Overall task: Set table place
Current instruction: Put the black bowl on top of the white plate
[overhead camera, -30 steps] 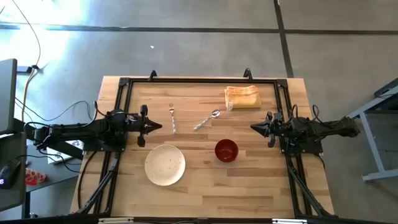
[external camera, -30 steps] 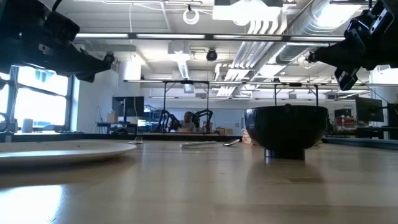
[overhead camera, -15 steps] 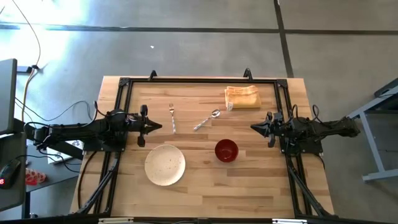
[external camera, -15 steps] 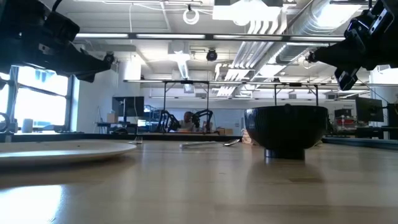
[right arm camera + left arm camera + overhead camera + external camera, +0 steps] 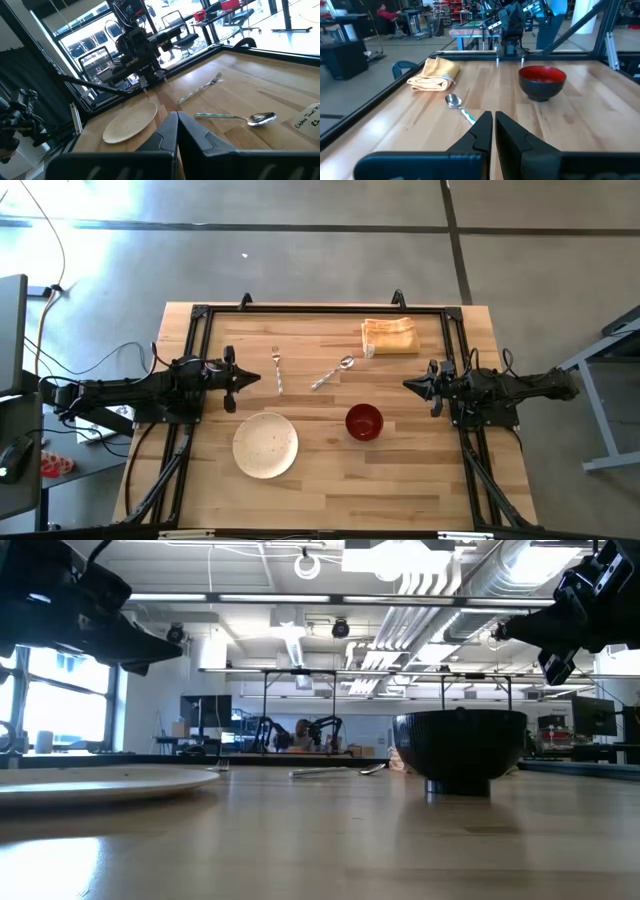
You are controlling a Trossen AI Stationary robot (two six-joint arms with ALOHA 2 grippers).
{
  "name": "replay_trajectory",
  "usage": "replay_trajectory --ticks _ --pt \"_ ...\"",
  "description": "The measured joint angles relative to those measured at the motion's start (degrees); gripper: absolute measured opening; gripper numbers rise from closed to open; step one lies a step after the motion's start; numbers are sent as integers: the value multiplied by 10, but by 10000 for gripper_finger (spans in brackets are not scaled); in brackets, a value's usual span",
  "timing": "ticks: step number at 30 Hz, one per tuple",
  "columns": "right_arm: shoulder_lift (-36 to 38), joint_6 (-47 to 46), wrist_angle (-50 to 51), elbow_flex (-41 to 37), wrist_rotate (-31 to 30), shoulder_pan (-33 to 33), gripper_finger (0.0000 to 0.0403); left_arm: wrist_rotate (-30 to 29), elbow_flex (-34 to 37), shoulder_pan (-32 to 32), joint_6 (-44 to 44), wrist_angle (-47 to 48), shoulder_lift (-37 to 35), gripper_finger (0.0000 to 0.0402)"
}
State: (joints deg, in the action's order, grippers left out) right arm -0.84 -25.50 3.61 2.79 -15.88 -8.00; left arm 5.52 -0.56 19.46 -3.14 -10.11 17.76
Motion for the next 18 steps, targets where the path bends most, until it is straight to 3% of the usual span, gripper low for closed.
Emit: replay_trajectory --ticks 6,11,18 --pt "0 0 0 0 0 0 0 -18 0 0 15 -2 0 12" --pt "0 3 -1 0 -5 0 0 -54 0 0 88 -36 0 12" --pt "0 -62 -75 0 -132 1 0 -135 -24 0 95 -71 4 2"
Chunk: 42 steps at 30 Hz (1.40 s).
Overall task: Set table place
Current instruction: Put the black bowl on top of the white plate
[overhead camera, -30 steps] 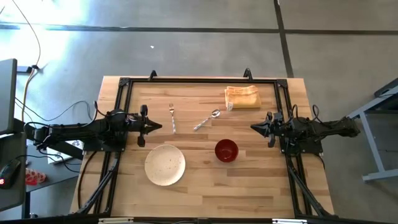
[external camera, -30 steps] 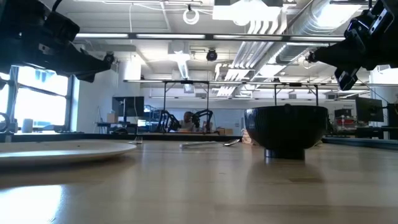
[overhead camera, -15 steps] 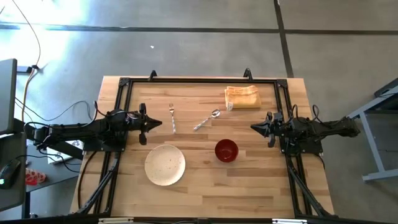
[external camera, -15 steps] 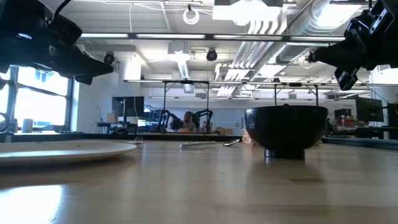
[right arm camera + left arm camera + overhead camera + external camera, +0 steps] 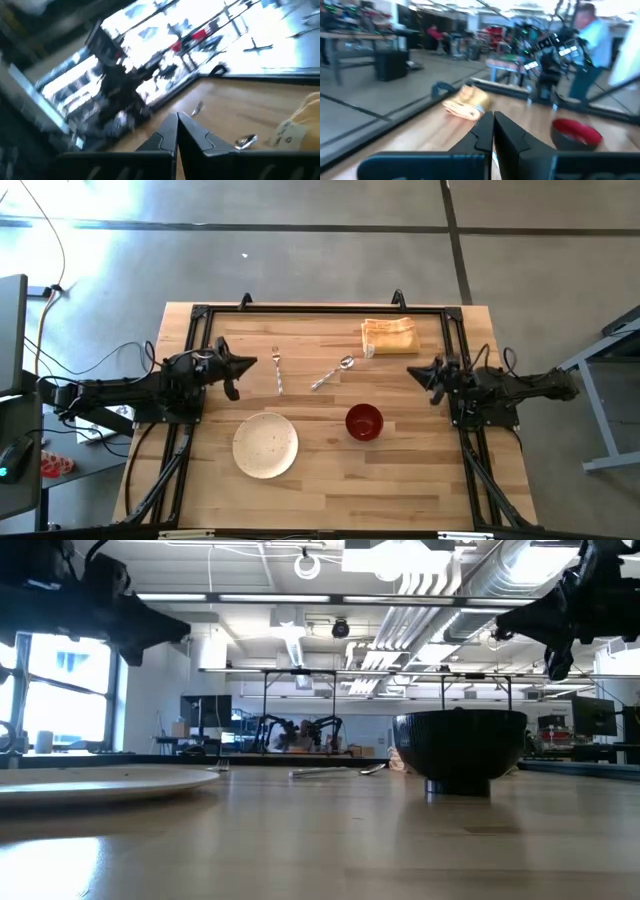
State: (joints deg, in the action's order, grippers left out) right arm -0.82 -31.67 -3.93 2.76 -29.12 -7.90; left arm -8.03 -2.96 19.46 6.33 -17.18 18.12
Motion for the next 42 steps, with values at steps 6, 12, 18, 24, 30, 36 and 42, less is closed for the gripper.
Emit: replay_trajectory --ticks 6,12,18,24,30,36,42 --pt "-15 -44 -10 22 -9 13 0 -19 -109 0 -30 115 54 1" --pt "-129 -46 60 120 -4 42 0 -20 -286 0 -84 341 165 0" --pt "-346 -99 308 308 65 79 0 -21 -414 0 -147 447 266 2" --pt "-554 -55 528 502 153 117 2 -8 -456 0 -172 460 315 3" --pt "-703 11 668 640 192 148 34 5 -457 0 -172 462 325 3" --pt "-806 18 690 680 245 173 99 5 -457 0 -180 463 323 3" --pt "-874 17 657 672 275 156 140 5 -457 0 -181 476 323 3"
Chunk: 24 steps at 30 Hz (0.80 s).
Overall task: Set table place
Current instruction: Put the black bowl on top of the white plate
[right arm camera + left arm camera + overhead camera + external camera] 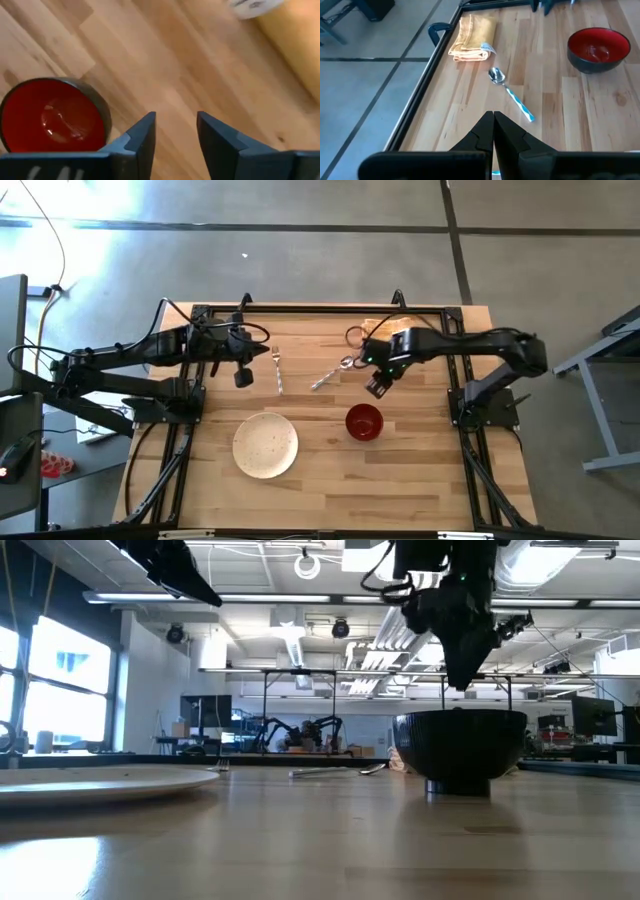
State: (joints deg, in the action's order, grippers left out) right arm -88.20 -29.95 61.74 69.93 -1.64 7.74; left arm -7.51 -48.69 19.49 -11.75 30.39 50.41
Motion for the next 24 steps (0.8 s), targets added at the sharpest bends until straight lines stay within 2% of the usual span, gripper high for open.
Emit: replay_trajectory --ticks 6,13,24 --pt "-40 0 -70 0 25 -48 154 0 0 0 0 1 0 3" --pt "-64 -7 -67 0 48 -89 154 11 0 0 -5 11 0 3" --pt "-64 -9 -56 -27 38 -91 154 27 0 0 -17 16 0 3"
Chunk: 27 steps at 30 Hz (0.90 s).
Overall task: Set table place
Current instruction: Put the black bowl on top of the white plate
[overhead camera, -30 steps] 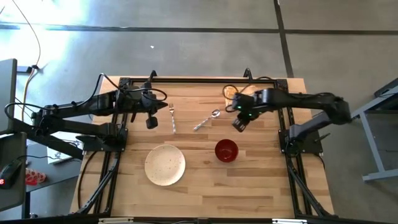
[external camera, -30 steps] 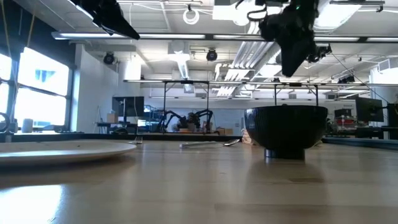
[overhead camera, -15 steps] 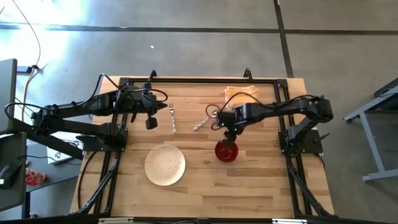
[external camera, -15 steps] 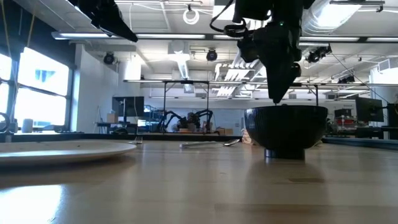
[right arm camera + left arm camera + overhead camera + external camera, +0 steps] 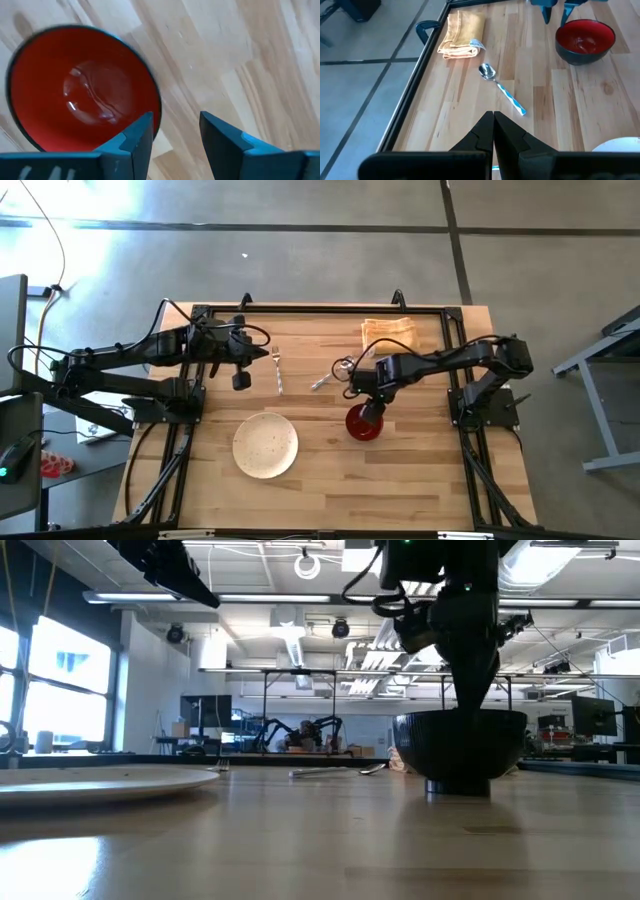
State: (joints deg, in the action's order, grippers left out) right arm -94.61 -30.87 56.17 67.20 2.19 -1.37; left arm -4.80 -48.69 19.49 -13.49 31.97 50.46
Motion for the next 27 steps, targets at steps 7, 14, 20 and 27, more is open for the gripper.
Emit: replay_trajectory --ticks 7,14,20,27 --pt "0 -7 -63 -40 17 0 154 0 0 0 0 0 0 3" --pt "0 -17 -116 -79 27 0 151 -1 0 0 -24 14 0 3" --pt "0 -26 -119 -77 28 0 72 -1 0 0 -28 31 0 3" --pt "0 -23 -116 -49 25 2 12 26 0 0 -59 29 0 3"
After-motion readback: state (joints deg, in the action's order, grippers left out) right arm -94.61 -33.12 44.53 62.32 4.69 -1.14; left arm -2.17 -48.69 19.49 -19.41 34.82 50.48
